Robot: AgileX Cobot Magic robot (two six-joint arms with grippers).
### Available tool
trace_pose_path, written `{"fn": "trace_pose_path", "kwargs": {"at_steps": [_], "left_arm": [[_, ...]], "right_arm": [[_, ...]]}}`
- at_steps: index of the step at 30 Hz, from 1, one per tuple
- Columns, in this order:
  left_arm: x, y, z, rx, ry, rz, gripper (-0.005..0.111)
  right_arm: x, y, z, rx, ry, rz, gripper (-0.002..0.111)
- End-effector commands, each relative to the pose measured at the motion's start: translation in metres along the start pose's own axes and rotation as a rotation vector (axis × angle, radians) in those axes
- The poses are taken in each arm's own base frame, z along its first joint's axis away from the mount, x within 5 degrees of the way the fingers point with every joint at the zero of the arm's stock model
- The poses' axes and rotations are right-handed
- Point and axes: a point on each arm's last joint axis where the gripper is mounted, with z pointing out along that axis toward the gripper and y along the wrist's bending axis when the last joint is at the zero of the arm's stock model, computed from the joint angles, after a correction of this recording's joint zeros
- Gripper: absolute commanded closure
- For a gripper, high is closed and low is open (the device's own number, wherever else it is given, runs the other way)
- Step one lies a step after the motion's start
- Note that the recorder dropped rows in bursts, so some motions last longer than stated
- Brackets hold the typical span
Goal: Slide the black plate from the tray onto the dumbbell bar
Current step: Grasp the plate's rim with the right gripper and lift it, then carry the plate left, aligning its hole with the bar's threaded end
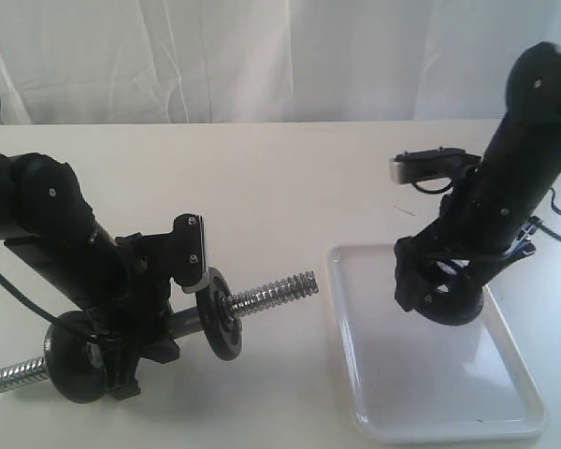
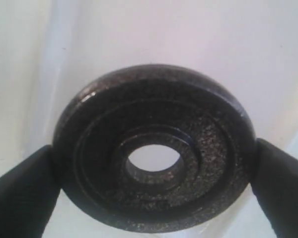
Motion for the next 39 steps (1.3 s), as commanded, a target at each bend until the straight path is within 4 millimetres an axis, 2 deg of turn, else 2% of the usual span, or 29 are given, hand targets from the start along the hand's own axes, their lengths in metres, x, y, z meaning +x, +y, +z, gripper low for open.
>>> {"fn": "trace_pose_path", "kwargs": {"at_steps": [1,4,8,28,33,39], "left_arm": [[-0.011,0.002,-0.019,-0.048,-0.083,-0.040,0.107],[-0.011,0.002,-0.019,-0.048,-0.083,-0.040,0.107],[-0.011,0.002,-0.019,-0.048,-0.083,-0.040,0.107],[-0.011,0.003,-0.019,-0.055,-0.086,-0.040,0.107],[-0.011,0.003,-0.019,-0.055,-0.086,-0.040,0.107],[-0.011,0.003,-0.019,-0.055,-0.086,-0.040,0.107]], "right_arm": [[0.003,-0.003,-0.025,-0.210,-0.127,-0.023,0.108],[0.008,-0.003,-0.031,-0.351,-0.156,-0.055,0.108],[0.007,-0.005,-0.033,-0.449,-0.275,-0.089,0.108],[0.008,0.000,-0.027,-0.555,-0.342,-0.044,0.108],[0.004,0.011,-0.027,-0.588,-0.352,-0.053,0.108],[0.000,0.035,-0.021,-0.613,-0.317,-0.120,0.108]]}}
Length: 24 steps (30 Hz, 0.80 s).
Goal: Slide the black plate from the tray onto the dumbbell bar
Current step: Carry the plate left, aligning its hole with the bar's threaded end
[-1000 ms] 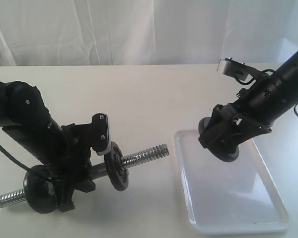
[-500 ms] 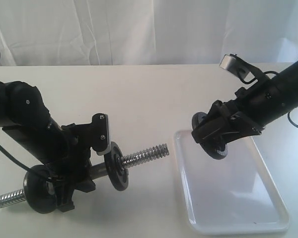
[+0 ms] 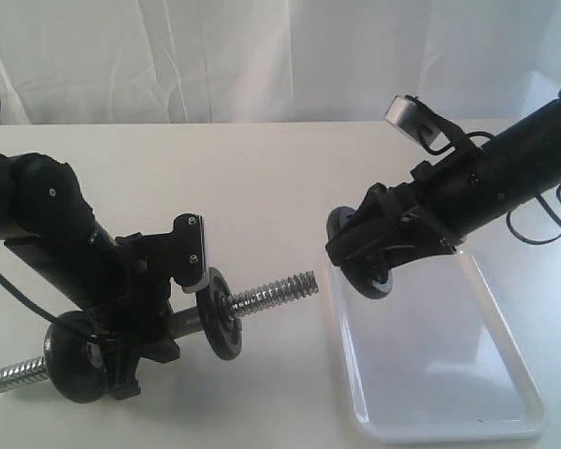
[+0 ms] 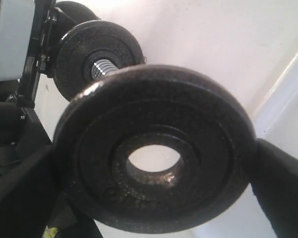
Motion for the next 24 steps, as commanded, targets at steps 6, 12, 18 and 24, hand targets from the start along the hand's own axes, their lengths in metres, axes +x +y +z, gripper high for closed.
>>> {"fn": "trace_pose_path", "kwargs": {"at_steps": [6,12,18,24], "left_arm": [[-0.0114,0.0030,-0.0187,-0.055,-0.086,-0.040,0.107],[-0.0115,0.0027,-0.0187,-0.052,-0.087,-0.043,0.107],[-0.0125,0.0024,-0.0188,-0.048,-0.098,-0.060,0.107],[-0.0135,0.0015,-0.0200,-0.041,-0.109,-0.072,0.107]], "right_arm": [[-0.0035,0.0167,0.0055,-0.068,-0.012,-0.036,0.108],[-0.0038,0.0169,0.0055,-0.070,-0.015,-0.036,0.108],[-0.0040,0.0171,0.0055,-0.072,-0.018,-0.034,0.108],[-0.0065,0.0189,0.0053,-0.092,-0.046,-0.031,0.108]]}}
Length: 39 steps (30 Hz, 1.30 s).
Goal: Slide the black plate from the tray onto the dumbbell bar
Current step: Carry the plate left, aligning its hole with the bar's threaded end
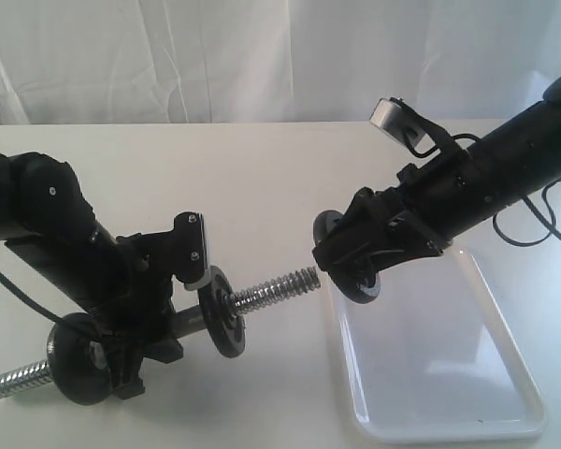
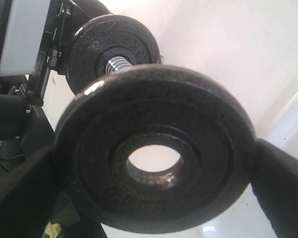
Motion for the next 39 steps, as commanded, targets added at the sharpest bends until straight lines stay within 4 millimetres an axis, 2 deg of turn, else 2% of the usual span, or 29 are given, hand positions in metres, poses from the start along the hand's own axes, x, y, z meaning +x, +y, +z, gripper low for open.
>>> {"fn": "trace_pose_path", "kwargs": {"at_steps": [1,7,17,28,39], "left_arm": [[-0.013,0.001,-0.021,-0.049,-0.098,-0.049,0.107],[-0.015,0.000,-0.031,-0.071,-0.119,-0.040,0.107],[-0.015,0.000,-0.031,-0.071,-0.119,-0.040,0.107],[-0.015,0.000,-0.031,-0.069,-0.118,-0.040,0.107],[-0.015,0.000,-0.031,-0.069,-0.118,-0.040,0.107]], "right_arm": [[-0.005,0.010,-0.003,-0.069,-0.060,-0.004,0.108],[-0.006,0.011,-0.003,-0.077,-0.071,0.003,0.108],[0.001,0.021,0.016,-0.161,-0.085,0.000,0.108],[0.002,0.021,0.017,-0.166,-0.090,-0.013,0.108],[0.004,0.003,0.032,-0.180,-0.060,0.052,0.108]]}}
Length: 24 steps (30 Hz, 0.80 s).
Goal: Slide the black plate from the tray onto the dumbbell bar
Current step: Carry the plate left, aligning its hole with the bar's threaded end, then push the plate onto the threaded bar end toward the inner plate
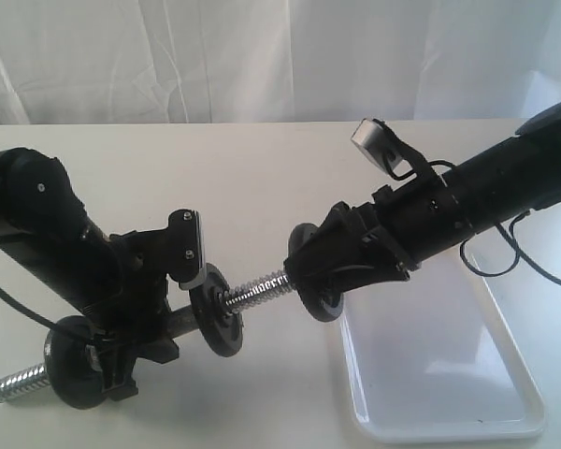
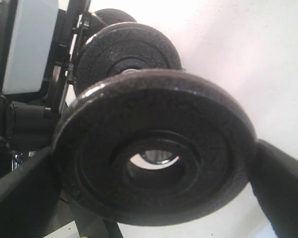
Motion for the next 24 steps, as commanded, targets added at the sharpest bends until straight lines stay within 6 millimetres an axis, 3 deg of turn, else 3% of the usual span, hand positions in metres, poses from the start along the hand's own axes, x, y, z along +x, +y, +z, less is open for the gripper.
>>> {"fn": "trace_pose_path", "kwargs": {"at_steps": [1,16,24], "left_arm": [[-0.015,0.004,-0.021,-0.064,-0.106,-0.045,0.107],[-0.015,0.003,-0.021,-0.053,-0.103,-0.045,0.107],[-0.015,0.003,-0.021,-0.053,-0.102,-0.040,0.107]], "right_arm": [[-0.002,0.003,0.001,-0.056,-0.029,0.015,0.108],[-0.006,-0.002,-0.002,-0.010,-0.068,0.019,0.108],[-0.004,-0.014,0.011,-0.103,-0.062,0.094,0.108]]}}
